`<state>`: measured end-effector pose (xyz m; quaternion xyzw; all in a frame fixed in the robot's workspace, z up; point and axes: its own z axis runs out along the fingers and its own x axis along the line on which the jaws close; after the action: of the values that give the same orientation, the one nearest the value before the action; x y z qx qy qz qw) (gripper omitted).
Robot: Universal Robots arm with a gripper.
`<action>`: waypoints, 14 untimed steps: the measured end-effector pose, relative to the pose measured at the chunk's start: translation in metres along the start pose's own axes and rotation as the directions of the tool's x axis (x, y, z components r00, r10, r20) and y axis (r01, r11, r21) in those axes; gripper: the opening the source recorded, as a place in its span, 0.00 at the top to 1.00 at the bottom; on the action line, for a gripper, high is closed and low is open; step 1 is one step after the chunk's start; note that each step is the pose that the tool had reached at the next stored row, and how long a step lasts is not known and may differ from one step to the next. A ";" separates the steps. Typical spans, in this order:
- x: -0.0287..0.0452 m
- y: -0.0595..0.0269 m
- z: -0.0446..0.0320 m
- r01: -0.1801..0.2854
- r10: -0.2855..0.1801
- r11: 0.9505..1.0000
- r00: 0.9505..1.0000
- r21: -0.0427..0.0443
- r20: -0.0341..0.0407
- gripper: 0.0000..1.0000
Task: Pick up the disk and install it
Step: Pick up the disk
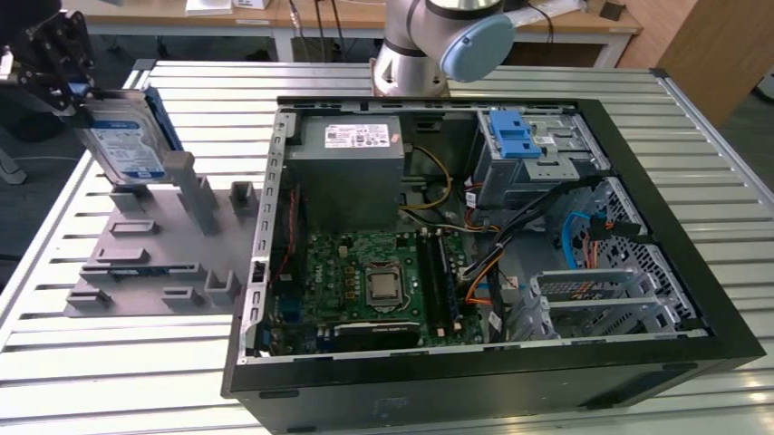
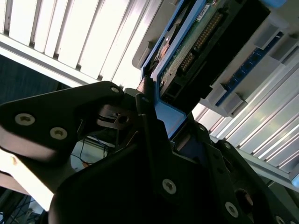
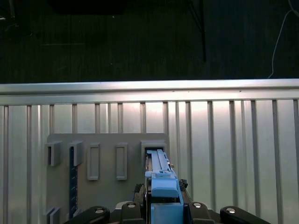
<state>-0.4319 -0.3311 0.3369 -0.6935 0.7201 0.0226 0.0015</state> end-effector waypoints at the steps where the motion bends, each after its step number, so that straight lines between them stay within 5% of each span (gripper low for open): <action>1: 0.0000 0.0000 -0.0006 0.000 0.000 1.000 1.000 0.000 0.000 0.63; 14: -0.0004 0.0003 -0.0102 0.000 0.000 1.000 1.000 0.000 0.000 0.63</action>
<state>-0.4319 -0.3310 0.3471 -0.6935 0.7201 0.0226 0.0014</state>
